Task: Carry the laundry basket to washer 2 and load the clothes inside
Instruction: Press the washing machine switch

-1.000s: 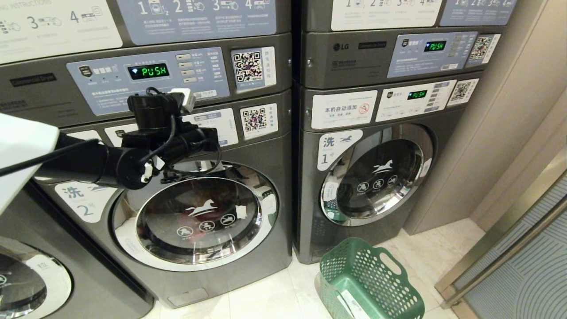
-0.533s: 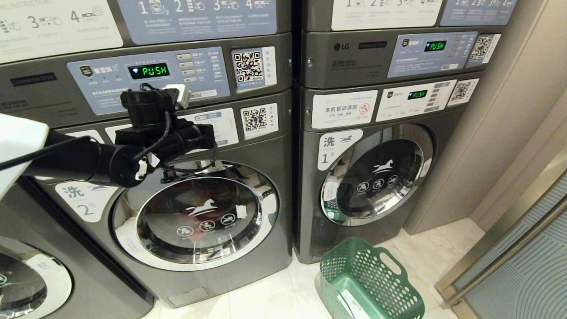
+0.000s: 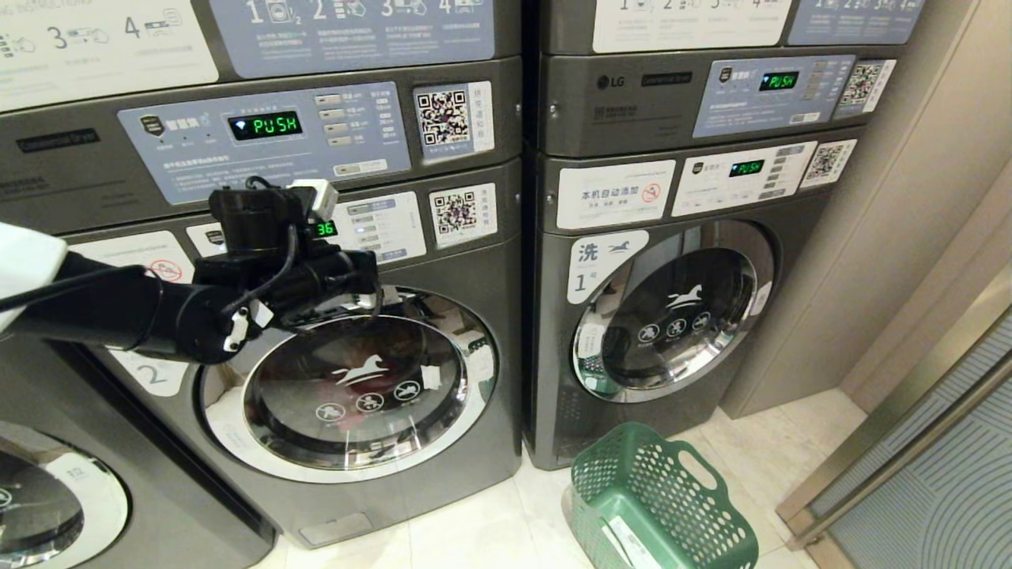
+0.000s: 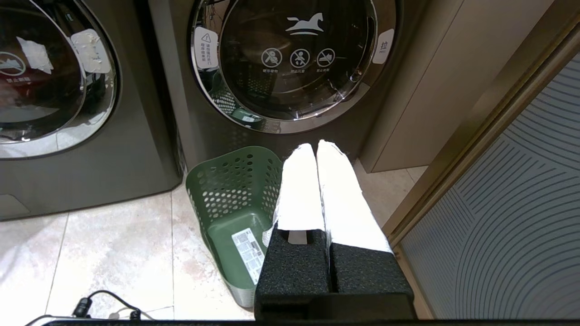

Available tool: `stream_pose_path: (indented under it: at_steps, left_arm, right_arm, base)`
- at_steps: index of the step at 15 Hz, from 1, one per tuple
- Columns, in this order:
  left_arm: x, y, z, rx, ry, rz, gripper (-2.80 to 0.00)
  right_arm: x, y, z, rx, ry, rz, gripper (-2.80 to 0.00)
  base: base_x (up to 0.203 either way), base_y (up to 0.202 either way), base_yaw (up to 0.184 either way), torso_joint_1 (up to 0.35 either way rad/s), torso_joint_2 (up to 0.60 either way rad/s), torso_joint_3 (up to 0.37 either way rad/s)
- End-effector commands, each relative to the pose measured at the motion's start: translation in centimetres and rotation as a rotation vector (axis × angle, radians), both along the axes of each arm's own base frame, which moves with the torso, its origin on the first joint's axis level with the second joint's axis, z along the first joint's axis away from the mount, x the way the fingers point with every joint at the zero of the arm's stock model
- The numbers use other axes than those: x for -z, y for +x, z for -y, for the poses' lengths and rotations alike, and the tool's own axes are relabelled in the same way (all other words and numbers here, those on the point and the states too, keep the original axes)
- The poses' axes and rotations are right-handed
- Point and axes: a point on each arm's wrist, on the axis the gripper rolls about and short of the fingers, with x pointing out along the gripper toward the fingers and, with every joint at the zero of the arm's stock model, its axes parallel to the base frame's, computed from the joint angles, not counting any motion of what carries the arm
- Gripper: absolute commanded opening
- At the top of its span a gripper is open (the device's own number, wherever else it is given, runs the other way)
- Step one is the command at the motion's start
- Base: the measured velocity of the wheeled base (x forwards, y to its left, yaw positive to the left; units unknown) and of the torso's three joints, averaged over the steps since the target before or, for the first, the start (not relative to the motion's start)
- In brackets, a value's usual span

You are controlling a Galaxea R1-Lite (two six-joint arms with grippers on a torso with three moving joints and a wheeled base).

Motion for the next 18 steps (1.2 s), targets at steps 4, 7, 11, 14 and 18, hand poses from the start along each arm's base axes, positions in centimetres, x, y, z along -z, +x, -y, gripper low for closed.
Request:
stream_pose_path:
  at_steps: [4, 7, 11, 14, 18]
  left_arm:
    - [-0.2, -1.0, 0.8, 0.032, -0.003, -0.003, -2.80]
    - [0.3, -0.6, 1.9, 0.056, 0.000, -0.011, -2.80]
    - [0.6, 0.7, 2.5, 0.052, 0.002, -0.001, -2.80]
    - [1.2, 1.2, 2.5, 0.050, 0.007, -0.010, -2.80]
    - [1.8, 1.6, 2.3, 0.042, 0.010, -0.024, -2.80]
  right_arm:
    - [0.0, 0.0, 0.0, 0.000, -0.001, -0.002, -2.80]
    - [0.0, 0.0, 0.0, 0.000, -0.001, -0.002, -2.80]
    - [0.0, 0.0, 0.0, 0.000, -0.001, -0.002, -2.80]
    - [0.0, 0.0, 0.0, 0.000, -0.001, -0.002, -2.80]
    - [0.0, 0.0, 0.0, 0.000, 0.000, -0.002, -2.80]
  base:
    - [0.000, 0.000, 0.000, 0.000, 0.00, 0.000]
    - [0.000, 0.000, 0.000, 0.000, 0.00, 0.000]
    - [0.000, 0.000, 0.000, 0.000, 0.00, 0.000]
    - [0.000, 0.000, 0.000, 0.000, 0.00, 0.000]
    - [0.000, 0.000, 0.000, 0.000, 0.00, 0.000]
